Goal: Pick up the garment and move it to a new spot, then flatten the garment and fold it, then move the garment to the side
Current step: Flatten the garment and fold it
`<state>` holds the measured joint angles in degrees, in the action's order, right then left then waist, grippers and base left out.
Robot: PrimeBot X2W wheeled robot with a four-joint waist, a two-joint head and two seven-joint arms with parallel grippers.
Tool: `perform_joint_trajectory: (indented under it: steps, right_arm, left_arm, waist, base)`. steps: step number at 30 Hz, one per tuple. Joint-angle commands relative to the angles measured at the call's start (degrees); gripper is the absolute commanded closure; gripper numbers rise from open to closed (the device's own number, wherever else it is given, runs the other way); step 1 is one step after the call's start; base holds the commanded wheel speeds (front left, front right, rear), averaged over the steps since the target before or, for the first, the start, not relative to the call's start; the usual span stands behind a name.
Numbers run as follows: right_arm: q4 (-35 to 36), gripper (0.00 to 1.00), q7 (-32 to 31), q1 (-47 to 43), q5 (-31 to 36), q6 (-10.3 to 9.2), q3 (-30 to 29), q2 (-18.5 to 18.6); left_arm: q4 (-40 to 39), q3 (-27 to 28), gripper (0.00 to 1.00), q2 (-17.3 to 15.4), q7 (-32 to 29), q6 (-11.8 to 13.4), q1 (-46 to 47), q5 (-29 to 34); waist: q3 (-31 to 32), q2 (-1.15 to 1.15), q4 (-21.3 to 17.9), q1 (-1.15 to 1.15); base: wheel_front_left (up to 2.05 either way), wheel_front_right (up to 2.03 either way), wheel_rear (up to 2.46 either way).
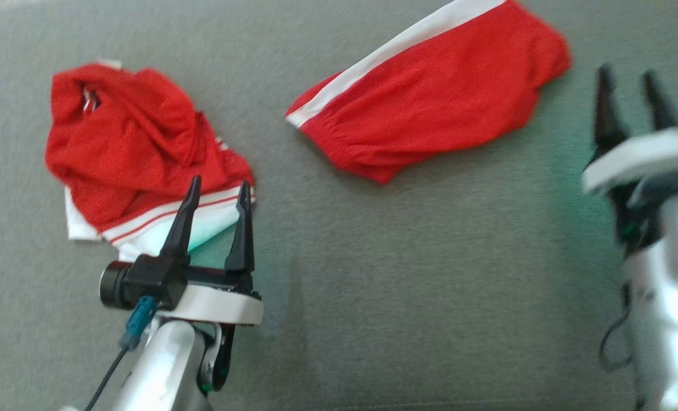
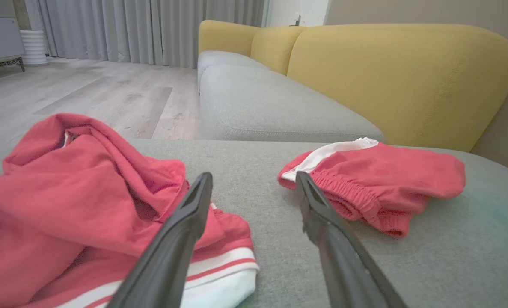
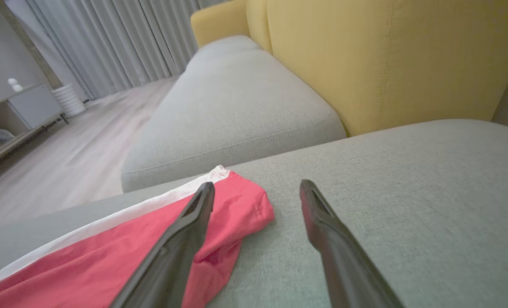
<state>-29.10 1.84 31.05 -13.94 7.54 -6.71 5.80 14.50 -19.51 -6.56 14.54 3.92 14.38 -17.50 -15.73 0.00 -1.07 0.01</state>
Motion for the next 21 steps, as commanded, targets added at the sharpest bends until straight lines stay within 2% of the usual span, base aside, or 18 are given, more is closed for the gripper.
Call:
perform_joint_trajectory:
  steps: [1, 5, 11, 14, 21]
  right_arm:
    - [0.83, 0.0, -0.91, 2.81, 0.36, -0.05, 0.36, 0.45]
    - [-6.63, 0.0, -5.92, 10.96, 4.9, -0.05, -3.21, 3.45]
    - [-17.59, 0.0, -8.75, 19.45, 9.51, -0.05, -5.33, 7.92]
    - [-23.6, 0.0, -9.31, 22.91, 11.57, -0.05, -4.69, 10.57]
    - [-31.66, 0.0, -12.29, 28.06, 10.87, -0.05, -0.03, 12.5]
  left_arm:
    - [-1.26, 1.54, 0.0, -0.34, 0.46, -0.27, 1.86, 0.48]
    - [-0.57, 1.36, 0.0, 0.93, 0.46, -1.51, 3.81, 1.15]
    - [0.3, 1.74, 0.0, 2.44, 0.46, -2.68, 6.6, 1.62]
    - [0.36, 2.13, 0.0, 2.93, 0.46, -3.55, 8.28, 2.09]
    - [-0.21, 2.92, 0.0, 3.44, 0.46, -3.91, 9.56, 2.62]
  waist:
    - [-3.25, 0.0, 3.02, -0.01]
    - [-6.49, 0.0, 6.12, -0.01]
    - [-9.71, 0.0, 9.84, -0.01]
    - [-11.07, 0.0, 11.74, -0.01]
    - [-12.85, 0.0, 13.35, -0.01]
  base:
    - [0.0, 0.0, 0.0]
    - [0.0, 0.0, 0.0]
    - [0.0, 0.0, 0.0]
    - [0.0, 0.0, 0.0]
    - [0.0, 0.0, 0.0]
